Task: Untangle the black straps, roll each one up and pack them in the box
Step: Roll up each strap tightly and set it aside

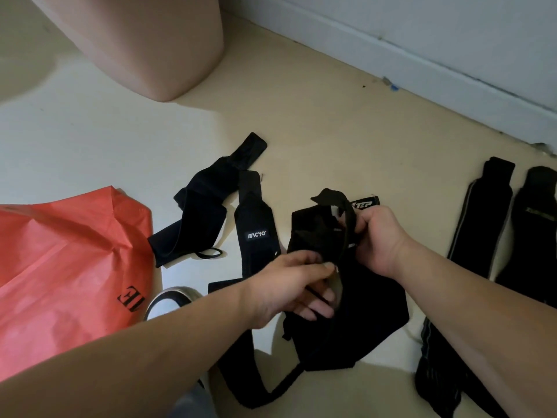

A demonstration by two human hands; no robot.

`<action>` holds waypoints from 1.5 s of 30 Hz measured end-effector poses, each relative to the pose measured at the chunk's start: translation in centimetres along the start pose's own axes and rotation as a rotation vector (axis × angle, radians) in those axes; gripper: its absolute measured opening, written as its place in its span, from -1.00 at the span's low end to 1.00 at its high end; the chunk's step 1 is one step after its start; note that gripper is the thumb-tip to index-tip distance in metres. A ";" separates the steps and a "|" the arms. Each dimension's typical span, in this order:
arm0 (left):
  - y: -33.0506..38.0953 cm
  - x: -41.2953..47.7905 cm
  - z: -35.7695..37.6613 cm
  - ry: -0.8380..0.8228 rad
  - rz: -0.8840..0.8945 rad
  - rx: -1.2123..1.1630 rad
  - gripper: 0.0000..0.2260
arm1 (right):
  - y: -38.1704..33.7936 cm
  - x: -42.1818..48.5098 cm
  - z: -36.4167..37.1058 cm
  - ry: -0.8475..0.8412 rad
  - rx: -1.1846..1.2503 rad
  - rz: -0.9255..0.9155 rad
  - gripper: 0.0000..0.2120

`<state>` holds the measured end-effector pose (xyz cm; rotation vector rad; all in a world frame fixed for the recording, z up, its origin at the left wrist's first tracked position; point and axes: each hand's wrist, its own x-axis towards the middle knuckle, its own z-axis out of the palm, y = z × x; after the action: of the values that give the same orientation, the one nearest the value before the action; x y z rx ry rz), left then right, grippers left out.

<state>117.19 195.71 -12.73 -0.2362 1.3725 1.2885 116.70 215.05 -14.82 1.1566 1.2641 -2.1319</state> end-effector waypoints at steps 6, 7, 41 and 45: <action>1.4 1.2 -1.3 0.270 -0.023 -0.021 -0.55 | 0.7 -2.2 2.6 -0.161 -0.264 0.053 -0.61; 1.4 1.1 -1.2 0.256 -0.027 -0.057 -0.58 | 1.1 -2.1 2.7 -0.131 -0.293 0.048 -0.55; 4.0 -1.3 -5.3 0.556 0.114 -0.620 -0.88 | 1.8 -1.8 2.1 -0.314 -0.171 0.072 -0.54; 5.2 -1.8 -9.0 0.562 0.235 -0.800 -0.70 | 2.1 -2.2 0.9 -0.217 -0.130 0.054 -0.58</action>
<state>108.64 189.82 -11.16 -1.0735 1.2844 2.0334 118.97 213.03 -13.93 0.8703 1.2371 -2.0396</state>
